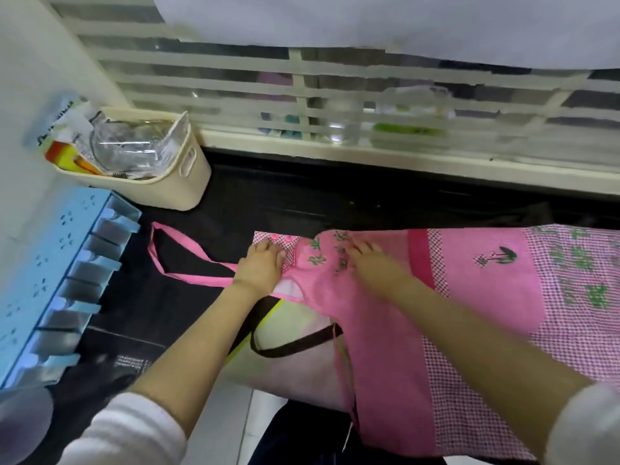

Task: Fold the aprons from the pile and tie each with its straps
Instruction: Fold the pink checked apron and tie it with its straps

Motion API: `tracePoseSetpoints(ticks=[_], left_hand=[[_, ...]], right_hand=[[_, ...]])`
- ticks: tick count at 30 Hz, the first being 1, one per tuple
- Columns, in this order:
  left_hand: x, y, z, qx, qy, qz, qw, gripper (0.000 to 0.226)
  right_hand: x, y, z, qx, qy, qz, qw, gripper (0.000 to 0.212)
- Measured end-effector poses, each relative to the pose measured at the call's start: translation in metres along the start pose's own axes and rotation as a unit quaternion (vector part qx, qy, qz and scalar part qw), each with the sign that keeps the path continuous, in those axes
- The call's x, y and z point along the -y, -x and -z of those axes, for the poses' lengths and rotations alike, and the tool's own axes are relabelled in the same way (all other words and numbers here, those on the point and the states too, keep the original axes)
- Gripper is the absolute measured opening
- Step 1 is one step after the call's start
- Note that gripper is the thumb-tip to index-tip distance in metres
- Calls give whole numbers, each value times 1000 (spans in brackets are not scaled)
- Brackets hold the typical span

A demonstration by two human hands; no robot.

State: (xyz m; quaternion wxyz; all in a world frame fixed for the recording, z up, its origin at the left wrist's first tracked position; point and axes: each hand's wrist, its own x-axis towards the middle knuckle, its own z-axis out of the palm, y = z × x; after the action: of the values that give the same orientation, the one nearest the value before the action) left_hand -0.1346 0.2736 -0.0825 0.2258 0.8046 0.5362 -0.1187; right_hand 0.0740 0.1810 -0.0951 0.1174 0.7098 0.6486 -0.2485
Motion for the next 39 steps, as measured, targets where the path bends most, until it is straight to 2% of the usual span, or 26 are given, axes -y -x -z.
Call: tracePoseSetpoints(ticks=[2, 5, 7, 11, 15, 21, 24, 26, 29, 32, 36, 39], left_hand=[[6, -3, 0, -23, 19, 4, 1000, 32], [11, -8, 2, -50, 61, 25, 997, 34], [12, -11, 5, -76, 110, 54, 989, 40], [12, -18, 14, -82, 248, 118, 958, 49], [18, -22, 19, -96, 299, 111, 943, 20], [39, -13, 33, -164, 302, 99, 934, 10], [37, -6, 33, -233, 301, 96, 920, 14], [28, 3, 31, -246, 276, 48, 928, 25], [15, 19, 17, -175, 175, -107, 963, 30], [10, 35, -5, -57, 27, -216, 974, 53], [16, 36, -25, 57, -81, -197, 975, 67], [20, 33, -28, 78, -132, -201, 968, 65]], right_hand=[[7, -4, 3, -31, 14, -14, 999, 47], [17, -10, 10, -80, -60, -49, 994, 43], [21, -17, 14, -106, -104, -43, 988, 45], [24, -25, 21, -94, -128, -29, 987, 45], [21, -31, 24, -84, -129, -61, 986, 33], [15, -36, 29, -87, -138, -118, 980, 24], [27, -32, 29, -111, -97, -119, 982, 39], [39, -25, 23, -134, -93, -93, 982, 52], [59, -6, 5, -125, -142, -28, 982, 58], [70, 16, -17, -69, -94, 21, 993, 60], [75, 31, -35, -14, -43, 41, 998, 66], [75, 34, -35, -18, -13, 47, 999, 67]])
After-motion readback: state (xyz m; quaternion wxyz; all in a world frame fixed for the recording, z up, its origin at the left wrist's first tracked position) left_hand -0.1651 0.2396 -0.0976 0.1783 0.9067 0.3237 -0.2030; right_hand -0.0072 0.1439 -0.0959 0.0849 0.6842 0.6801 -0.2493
